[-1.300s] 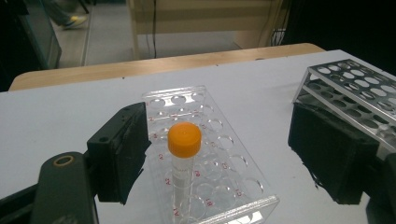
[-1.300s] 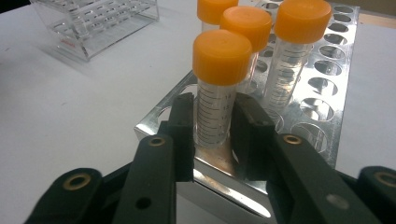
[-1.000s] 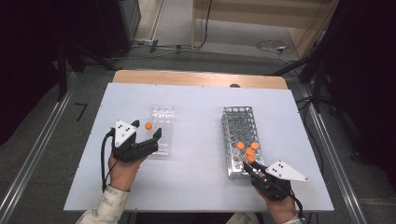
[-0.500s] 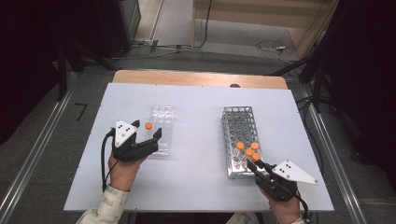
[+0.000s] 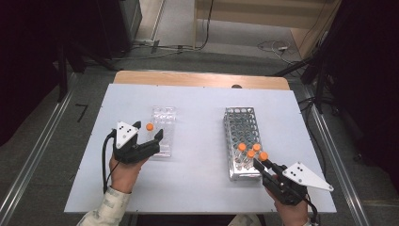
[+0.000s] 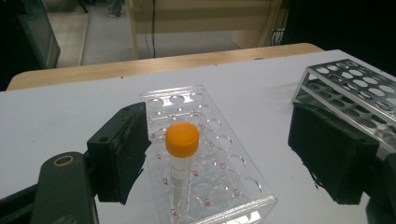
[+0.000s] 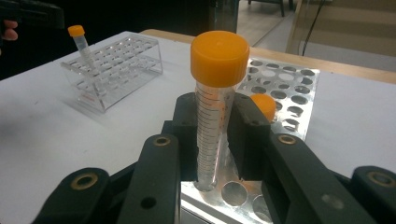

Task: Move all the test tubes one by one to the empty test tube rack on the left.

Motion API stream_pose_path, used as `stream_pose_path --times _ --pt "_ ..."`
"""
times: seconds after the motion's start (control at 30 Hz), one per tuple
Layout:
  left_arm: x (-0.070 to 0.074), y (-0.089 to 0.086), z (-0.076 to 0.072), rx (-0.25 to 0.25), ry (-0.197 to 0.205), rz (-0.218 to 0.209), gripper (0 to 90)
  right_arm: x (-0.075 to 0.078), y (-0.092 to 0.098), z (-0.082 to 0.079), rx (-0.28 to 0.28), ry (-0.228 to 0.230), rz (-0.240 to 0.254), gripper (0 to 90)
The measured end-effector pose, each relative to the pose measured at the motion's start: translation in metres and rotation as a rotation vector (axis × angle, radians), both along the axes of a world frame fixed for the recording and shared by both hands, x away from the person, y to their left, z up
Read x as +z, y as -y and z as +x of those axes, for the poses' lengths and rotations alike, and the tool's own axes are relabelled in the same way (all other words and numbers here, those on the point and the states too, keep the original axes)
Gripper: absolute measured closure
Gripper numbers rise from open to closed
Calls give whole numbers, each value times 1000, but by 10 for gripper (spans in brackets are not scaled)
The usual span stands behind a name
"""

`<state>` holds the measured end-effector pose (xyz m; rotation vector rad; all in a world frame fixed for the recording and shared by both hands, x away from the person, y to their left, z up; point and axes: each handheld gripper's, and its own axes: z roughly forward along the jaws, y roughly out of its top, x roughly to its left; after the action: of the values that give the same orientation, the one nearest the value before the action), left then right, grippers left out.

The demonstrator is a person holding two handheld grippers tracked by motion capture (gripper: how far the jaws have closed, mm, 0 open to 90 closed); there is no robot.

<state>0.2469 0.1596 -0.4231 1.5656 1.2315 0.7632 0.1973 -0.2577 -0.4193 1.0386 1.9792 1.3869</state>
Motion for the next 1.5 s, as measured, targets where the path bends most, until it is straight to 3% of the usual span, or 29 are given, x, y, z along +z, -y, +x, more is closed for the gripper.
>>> stream_pose_path --times 0.27,0.53,0.73,1.5 --pt "0 0 0 -1 1 0 204 9 -4 -6 37 15 15 716" --pt "0 1 0 -1 3 1 204 9 -14 0 86 -14 40 716" --pt "0 2 0 0 5 2 204 4 -31 6 131 -27 16 716" --pt "1 3 -1 -8 7 2 205 -10 -69 28 204 -70 -33 716"
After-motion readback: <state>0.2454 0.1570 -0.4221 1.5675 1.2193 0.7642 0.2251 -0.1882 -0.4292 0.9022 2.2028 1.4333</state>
